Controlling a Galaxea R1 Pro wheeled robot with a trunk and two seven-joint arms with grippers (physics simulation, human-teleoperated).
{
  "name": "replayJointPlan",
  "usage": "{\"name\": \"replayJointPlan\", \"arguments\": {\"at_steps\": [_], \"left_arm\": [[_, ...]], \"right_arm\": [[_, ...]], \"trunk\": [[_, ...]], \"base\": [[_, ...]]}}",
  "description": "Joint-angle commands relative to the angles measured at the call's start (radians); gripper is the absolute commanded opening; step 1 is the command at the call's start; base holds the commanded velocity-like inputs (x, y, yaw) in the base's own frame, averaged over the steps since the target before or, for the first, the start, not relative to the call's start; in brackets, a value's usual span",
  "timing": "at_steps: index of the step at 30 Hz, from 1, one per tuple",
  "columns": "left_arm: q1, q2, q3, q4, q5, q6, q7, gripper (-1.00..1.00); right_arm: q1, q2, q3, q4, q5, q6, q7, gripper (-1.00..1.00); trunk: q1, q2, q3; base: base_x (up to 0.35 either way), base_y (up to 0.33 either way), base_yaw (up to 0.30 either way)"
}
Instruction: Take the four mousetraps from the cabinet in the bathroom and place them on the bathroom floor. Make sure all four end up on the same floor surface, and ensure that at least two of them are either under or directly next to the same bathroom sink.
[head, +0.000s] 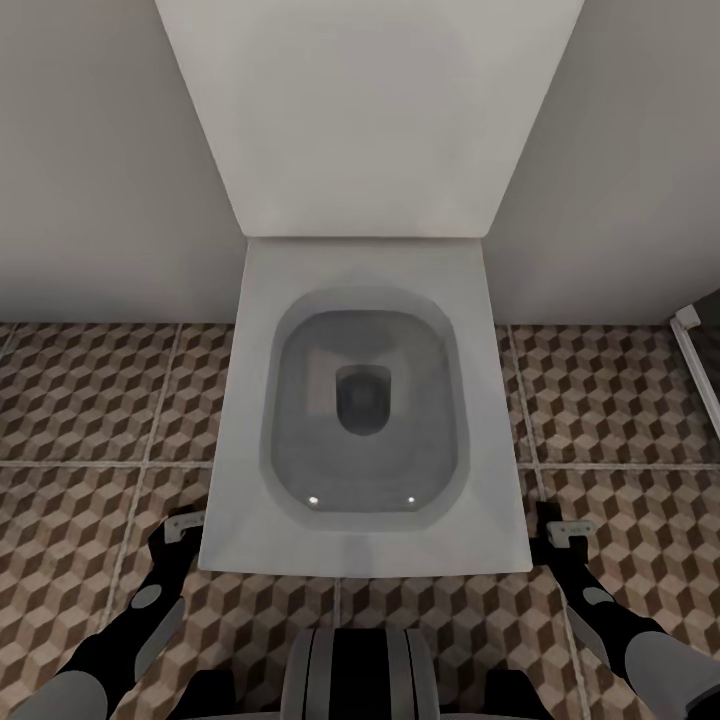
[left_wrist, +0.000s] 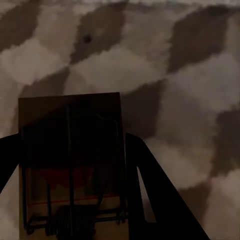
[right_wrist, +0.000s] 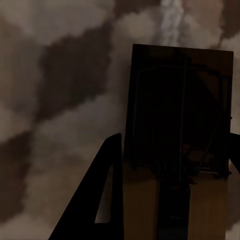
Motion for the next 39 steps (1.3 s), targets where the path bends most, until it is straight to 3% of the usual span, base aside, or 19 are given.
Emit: {"name": "replayJointPlan", "arguments": {"at_steps": [1,28,29,39], "left_arm": [[-0.001,0.001,-0.009,0.001,0.003,-0.003,0.011,-1.0],[-0.001,-0.005,-0.017,0.004,0.002,-0.002,0.011,-1.0],[-0.001,-0.005,-0.017,0.004,0.002,-0.002,0.012,-1.0],[-0.001,-0.006,-0.017,0.004,0.002,-0.002,0.012,-1.0]], "right_arm": [[0.0,0.0,0.008,0.0,-0.008,-0.003,0.002,-1.0],[-0.002,0.0,0.008,-0.002,-0.008,-0.005,0.002,-1.0],[-0.002,0.0,0.008,-0.002,-0.008,-0.005,0.002,1.0],[-0.002,0.0,0.008,-0.002,-0.008,-0.006,0.003,1.0]], "trunk": [[0.0,0.0,0.0],[0.0,0.0,0.0],[0.0,0.0,0.0],[0.0,0.0,0.0]], "base": [[0.0,0.0,0.0],[0.0,0.0,0.0],[0.0,0.0,0.0],[0.0,0.0,0.0]]}}
